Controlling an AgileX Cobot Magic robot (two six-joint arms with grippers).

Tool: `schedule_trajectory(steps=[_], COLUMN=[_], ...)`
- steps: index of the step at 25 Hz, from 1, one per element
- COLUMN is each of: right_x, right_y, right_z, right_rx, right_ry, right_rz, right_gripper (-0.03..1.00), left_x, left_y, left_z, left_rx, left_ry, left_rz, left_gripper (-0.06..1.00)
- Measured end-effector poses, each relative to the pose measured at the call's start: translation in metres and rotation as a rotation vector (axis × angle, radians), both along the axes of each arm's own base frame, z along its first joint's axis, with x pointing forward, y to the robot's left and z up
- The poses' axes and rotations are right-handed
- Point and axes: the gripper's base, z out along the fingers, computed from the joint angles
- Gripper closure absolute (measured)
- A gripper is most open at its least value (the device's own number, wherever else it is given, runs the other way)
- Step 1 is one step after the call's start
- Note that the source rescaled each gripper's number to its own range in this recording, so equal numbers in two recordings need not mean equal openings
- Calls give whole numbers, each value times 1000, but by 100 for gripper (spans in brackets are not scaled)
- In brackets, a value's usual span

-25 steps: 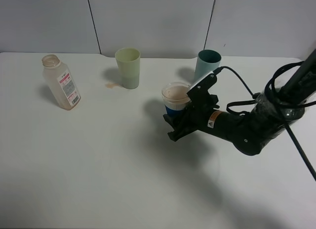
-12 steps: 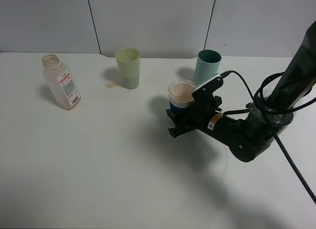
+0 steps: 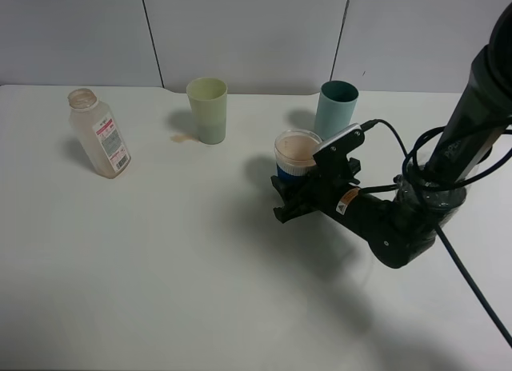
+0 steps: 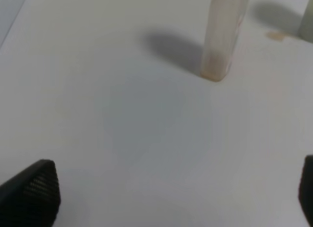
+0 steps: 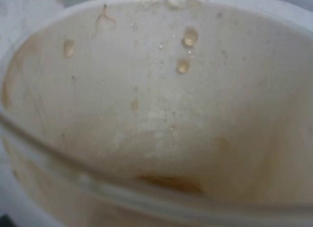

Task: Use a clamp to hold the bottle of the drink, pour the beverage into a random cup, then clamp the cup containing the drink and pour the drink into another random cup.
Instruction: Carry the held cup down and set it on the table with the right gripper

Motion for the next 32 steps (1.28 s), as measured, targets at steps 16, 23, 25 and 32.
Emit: schedule_trajectory(steps=[16,23,25,32], right_x=[0,1,1,4], right_y=[-5,-5,-1,1], right_z=[-6,-4,2,26], right_rx=[71,95,106,129], right_ry=[81,89,74,60], right_rz=[-92,-129,-123,-131], right_gripper=[55,31,29,11], left_x=[0,0,0,0], left_y=[0,0,0,0], left_z=[0,0,0,0], left_rx=[0,0,0,0], left_ry=[0,0,0,0], left_rz=[0,0,0,0], left_gripper=[-4,-4,-4,-4])
